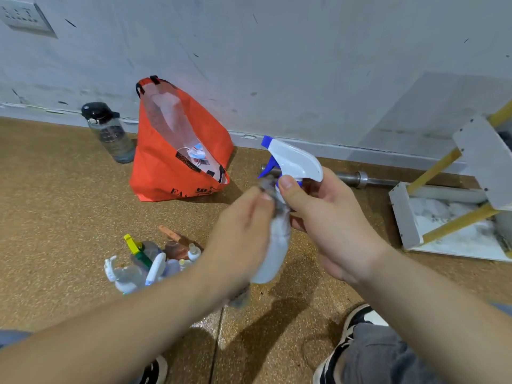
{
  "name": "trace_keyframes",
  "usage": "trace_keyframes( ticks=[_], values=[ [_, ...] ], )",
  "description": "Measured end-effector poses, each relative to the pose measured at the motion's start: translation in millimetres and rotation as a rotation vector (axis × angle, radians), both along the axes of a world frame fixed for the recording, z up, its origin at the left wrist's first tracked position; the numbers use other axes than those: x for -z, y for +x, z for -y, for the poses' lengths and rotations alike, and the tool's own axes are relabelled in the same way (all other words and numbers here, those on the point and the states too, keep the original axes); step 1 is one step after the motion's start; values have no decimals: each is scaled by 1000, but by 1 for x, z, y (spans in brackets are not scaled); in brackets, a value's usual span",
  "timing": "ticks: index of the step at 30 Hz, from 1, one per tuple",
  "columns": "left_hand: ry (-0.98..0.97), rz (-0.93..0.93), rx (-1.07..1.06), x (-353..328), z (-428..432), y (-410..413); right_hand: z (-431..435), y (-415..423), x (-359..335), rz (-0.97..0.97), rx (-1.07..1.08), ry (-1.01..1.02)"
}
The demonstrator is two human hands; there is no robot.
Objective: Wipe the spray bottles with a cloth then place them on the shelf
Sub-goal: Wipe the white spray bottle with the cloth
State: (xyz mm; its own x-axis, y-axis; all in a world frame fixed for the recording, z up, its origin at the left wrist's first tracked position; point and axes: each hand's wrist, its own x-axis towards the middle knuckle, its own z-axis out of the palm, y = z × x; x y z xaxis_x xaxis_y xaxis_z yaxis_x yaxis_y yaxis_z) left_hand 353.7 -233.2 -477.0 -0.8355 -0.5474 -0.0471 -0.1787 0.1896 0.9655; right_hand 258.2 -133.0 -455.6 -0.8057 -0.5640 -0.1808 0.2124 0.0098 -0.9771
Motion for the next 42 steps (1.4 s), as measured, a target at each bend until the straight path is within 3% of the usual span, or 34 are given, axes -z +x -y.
trace_keyframes(
  ticks=[2,3,5,7,8,9,10,13,15,19,23,27,29,33,34,36,39,42],
  values=[
    [-377,-103,35,8,-11,11,0,3,0,-25,-10,-11],
    [-419,-116,49,13,-9,13,1,5,0,-42,-13,-14],
    [-117,-77,62,18,5,11,1,6,-2,-65,-17,-13],
    [292,145,-28,14,20,3,0,2,-2,-75,-10,21],
    [398,263,-65,12,23,1,-2,-1,-1,-74,-2,48],
    [387,317,-77,11,21,-1,-2,-2,1,-67,4,61],
    [278,311,-62,10,14,1,-2,-3,2,-55,7,64],
    [-262,35,65,11,-11,12,-2,-2,5,-48,18,63],
    [-351,-53,148,21,-4,15,-2,-1,3,-51,12,49],
    [253,-23,98,12,13,5,-2,-6,-4,-3,32,16],
    [718,368,9,10,16,0,-4,-12,-2,51,84,34],
    [901,406,-98,11,6,1,-3,-7,4,32,95,41],
    [734,349,-186,10,2,0,-1,-1,7,-1,93,29],
    [-198,79,-63,14,-14,9,5,14,10,-7,42,-9],
    [-320,38,-18,15,-16,11,5,16,10,1,35,-14],
    [-358,1,55,20,-6,12,4,16,7,7,30,-18],
    [29,0,112,17,19,4,2,7,-1,-22,53,-6],
    [516,300,-133,15,26,2,-1,-2,-3,52,120,-14]
  ],
)
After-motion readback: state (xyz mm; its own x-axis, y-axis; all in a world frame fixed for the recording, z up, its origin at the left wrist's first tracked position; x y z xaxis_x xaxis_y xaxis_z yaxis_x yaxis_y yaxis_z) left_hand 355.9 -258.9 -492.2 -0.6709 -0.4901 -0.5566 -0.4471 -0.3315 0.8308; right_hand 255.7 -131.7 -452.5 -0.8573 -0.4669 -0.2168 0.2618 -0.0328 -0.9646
